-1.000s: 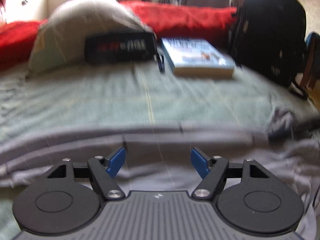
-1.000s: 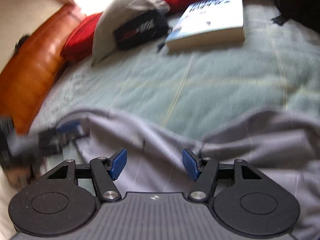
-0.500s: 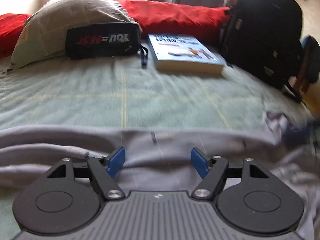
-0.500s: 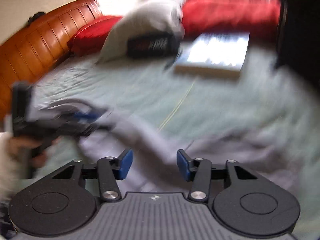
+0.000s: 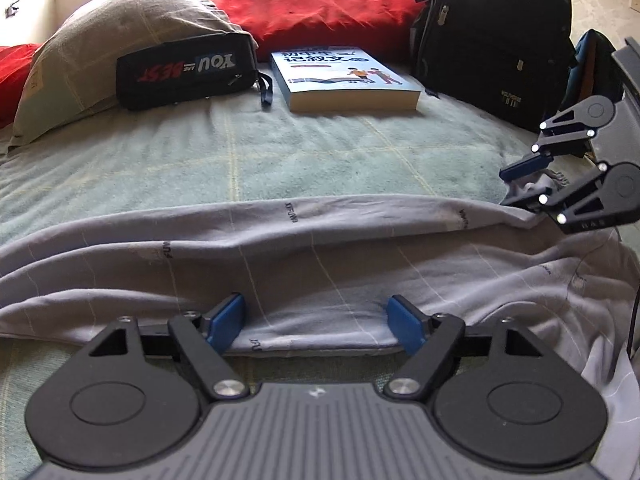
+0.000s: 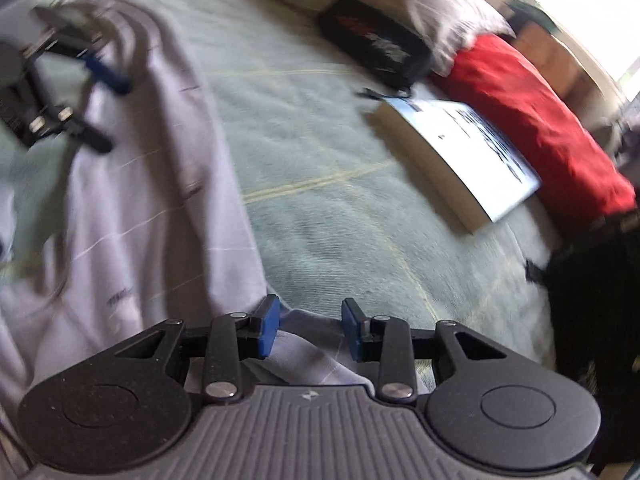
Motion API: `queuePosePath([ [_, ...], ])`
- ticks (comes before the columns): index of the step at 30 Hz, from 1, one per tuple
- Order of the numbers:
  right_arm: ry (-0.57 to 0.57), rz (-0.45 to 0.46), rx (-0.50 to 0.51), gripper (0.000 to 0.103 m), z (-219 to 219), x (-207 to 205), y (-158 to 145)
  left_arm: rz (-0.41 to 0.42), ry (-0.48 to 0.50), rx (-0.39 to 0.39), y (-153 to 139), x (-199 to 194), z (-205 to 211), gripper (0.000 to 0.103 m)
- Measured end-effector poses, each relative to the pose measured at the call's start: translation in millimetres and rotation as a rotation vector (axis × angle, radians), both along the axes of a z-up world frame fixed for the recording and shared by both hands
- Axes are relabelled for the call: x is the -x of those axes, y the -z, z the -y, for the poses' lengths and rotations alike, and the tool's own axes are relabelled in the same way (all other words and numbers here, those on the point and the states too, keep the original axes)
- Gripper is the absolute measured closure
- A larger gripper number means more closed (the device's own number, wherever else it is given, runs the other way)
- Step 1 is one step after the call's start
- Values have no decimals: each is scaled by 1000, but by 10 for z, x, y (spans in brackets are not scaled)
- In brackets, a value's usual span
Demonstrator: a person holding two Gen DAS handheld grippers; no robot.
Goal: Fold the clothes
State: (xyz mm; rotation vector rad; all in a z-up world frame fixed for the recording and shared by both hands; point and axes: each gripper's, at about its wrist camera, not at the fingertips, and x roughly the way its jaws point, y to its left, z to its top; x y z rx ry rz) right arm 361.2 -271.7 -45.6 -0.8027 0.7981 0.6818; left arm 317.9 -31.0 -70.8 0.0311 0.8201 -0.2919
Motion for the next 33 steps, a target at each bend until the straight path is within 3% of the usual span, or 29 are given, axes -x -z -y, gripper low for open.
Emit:
queuePosePath([
  [4,-77,2,86,65,-100,46,35,4,4,3,19,1,3,21],
  [7,-106,-43,111,94,-160,78,64,8,6,6,27,7,0,21],
  [12,-69,-11,106,97,-195,101,37,9,0,15,-20,23,-5,21],
  [17,88,96,-10,98,-67,-168,-174,22,-8,48,-141,96,-38,21],
  [22,207,172,-50,98,-23,-472,-223,42,-34,54,-238,143,-128,21],
  [30,404,163,-29,98,2,-937,83,37,-83,53,-276,186,-305,21],
  [33,437,115,-91,97,145,-939,28,38,-84,29,-266,225,-347,21],
])
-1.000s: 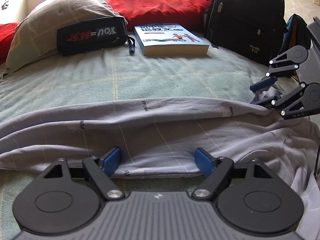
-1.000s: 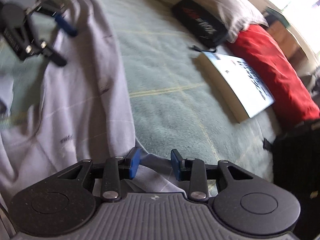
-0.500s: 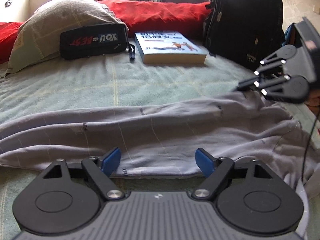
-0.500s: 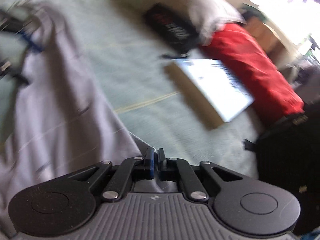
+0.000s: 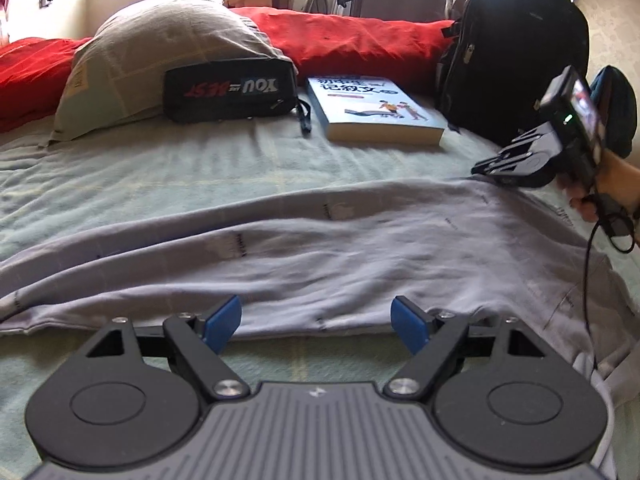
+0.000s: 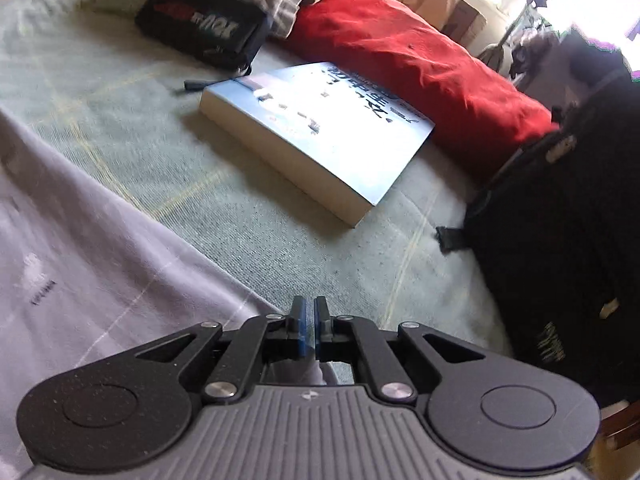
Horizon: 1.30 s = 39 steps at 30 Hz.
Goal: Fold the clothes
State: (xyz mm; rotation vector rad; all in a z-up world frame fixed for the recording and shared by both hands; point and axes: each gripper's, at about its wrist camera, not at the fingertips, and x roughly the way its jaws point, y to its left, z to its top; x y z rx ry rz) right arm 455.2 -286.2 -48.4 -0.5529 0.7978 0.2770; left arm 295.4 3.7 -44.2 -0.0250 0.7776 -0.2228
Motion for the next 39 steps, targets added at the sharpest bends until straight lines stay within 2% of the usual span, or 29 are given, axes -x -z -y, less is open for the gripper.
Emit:
queuePosePath([
  [2,17,7,-71,91,171,68,-156,2,-1,-22,17,17,-23,21],
  [4,50,8,-138,79,384,134,-298,-6,-1,-26,38,23,-35,21],
  [7,101,-35,-225,68,716,216,-367,-11,9,-17,58,36,-17,21],
  [9,127,-67,-252,65,885,273,-302,-14,18,-10,70,50,5,21],
  [11,142,-86,-273,56,975,347,-200,-17,27,-7,75,77,28,21],
  [13,152,-100,-297,53,1037,426,-97,-16,36,-11,68,100,44,21],
  [15,163,-114,-320,55,1099,506,5,-16,40,-14,59,114,51,21],
  [16,169,-115,-321,74,1111,539,48,-16,42,-16,54,120,54,21],
  [17,177,-104,-312,98,1097,557,65,-17,41,-18,51,123,55,21],
  [20,229,-52,-304,98,1124,561,27,-21,31,-21,44,135,49,21],
  [24,343,-62,-334,97,1342,400,5,-24,35,-16,27,168,46,21],
  [26,346,-76,-357,89,1361,414,-25,-22,41,-18,13,201,43,21],
  [28,318,-55,-369,86,1337,516,-112,-20,48,-21,-2,236,40,21],
  [30,304,-38,-387,79,1328,638,-206,-22,54,-28,-11,276,31,21],
  [32,305,-36,-412,59,1324,763,-295,-21,56,-41,-27,324,24,21],
  [36,276,-38,-464,43,1260,1060,-445,-18,67,-61,-77,440,12,21],
  [38,273,-45,-489,32,1212,1210,-488,-17,72,-71,-104,502,11,21],
  [39,270,-51,-504,30,1183,1289,-504,-14,74,-78,-121,539,15,21],
])
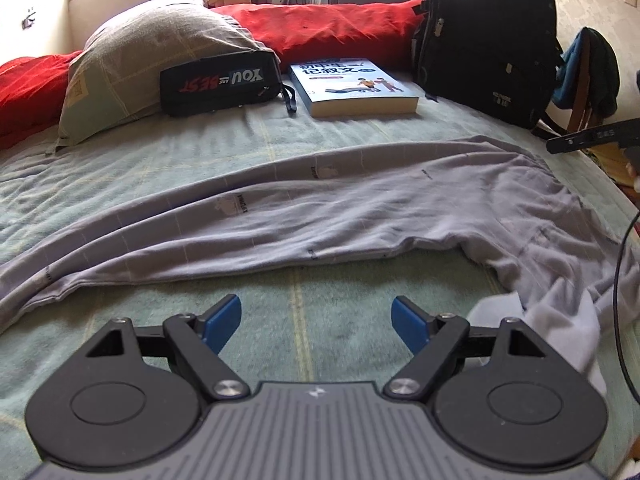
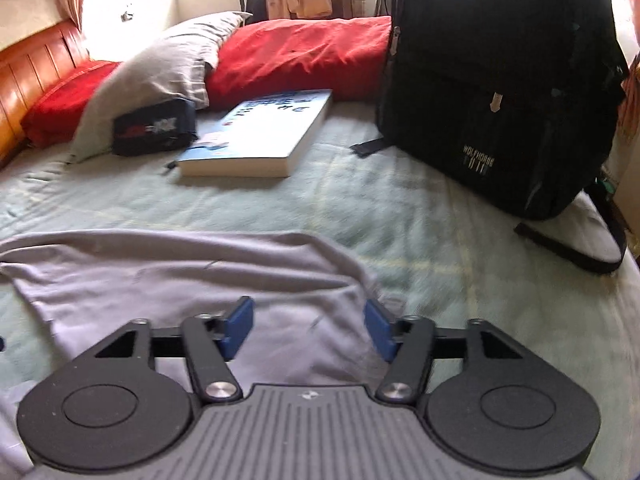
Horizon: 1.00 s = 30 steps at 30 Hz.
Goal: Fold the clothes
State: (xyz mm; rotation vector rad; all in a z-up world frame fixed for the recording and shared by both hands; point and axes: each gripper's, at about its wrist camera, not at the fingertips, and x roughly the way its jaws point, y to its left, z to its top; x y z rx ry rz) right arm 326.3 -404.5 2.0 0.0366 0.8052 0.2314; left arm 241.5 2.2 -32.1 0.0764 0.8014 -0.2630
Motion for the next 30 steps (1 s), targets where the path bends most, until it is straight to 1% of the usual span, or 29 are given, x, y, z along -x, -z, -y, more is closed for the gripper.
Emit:
queuePosePath([
  [5,-35,-21,-65,17,-202,396,-23,23,9,-17,-130,240,3,20],
  [9,-76,-33,-84,14,-440,755,-15,34,15,-28,-204,434,18,13],
  [11,-110,-36,-79,6,-602,937,-3,31,19,-42,-216,530,47,13],
  [15,-160,-34,-58,3,-922,1262,-19,32,20,-88,-217,754,118,11],
  [17,-186,-30,-55,0,-1066,1395,-43,41,31,-112,-214,878,143,11],
  [20,-213,-31,-54,0,-1291,1542,-71,46,31,-135,-200,1038,132,11],
  [22,-227,-35,-37,0,-1468,1612,-69,53,24,-129,-192,1153,96,11],
  [24,-244,-38,-6,0,-1666,1678,-55,54,17,-107,-183,1253,41,11],
  [30,-287,-7,133,0,-2173,1821,22,70,-21,-59,-135,1528,-119,10],
])
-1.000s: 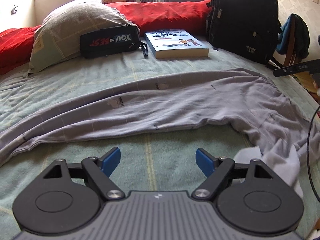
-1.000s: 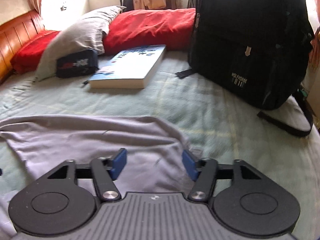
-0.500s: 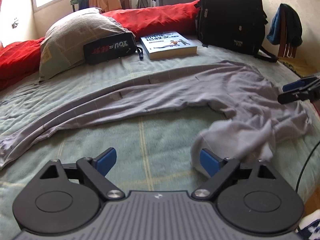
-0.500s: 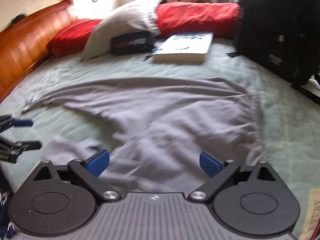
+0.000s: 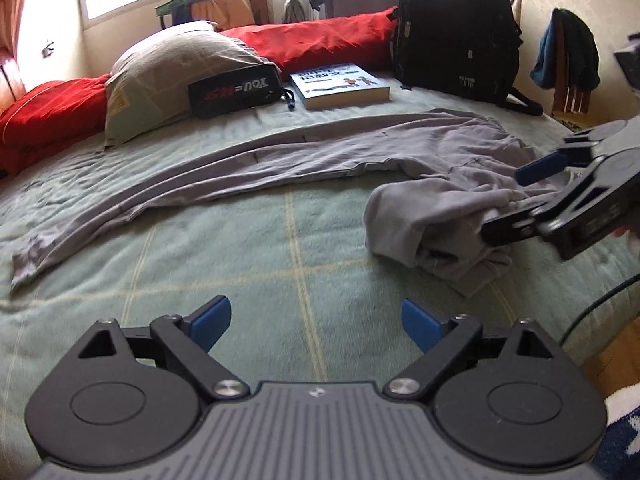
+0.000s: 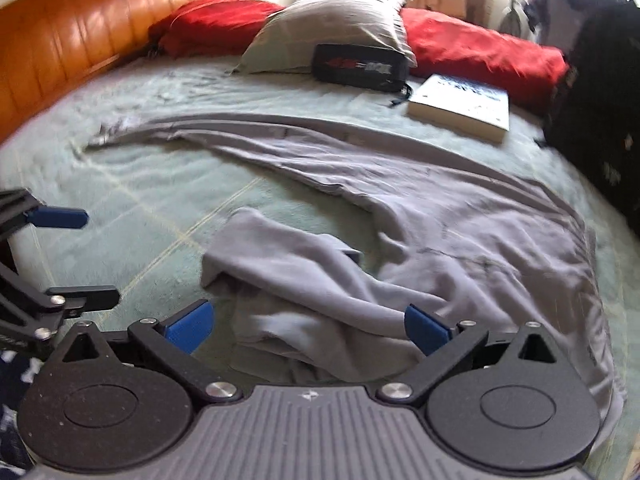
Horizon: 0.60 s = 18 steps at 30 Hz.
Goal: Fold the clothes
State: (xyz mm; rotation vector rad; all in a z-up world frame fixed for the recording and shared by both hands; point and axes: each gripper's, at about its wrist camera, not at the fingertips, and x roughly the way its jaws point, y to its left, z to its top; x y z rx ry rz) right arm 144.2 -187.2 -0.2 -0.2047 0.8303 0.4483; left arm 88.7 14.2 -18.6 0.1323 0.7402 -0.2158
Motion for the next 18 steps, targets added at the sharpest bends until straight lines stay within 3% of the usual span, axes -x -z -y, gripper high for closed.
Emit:
queuePosePath([
  [9,36,-5,130,0,-250,-207,194,-26,-32,29,145,-3,-155,9],
  [18,10,-55,58,0,-210,-428,144,-62,-66,48,252,-143,-265,9],
])
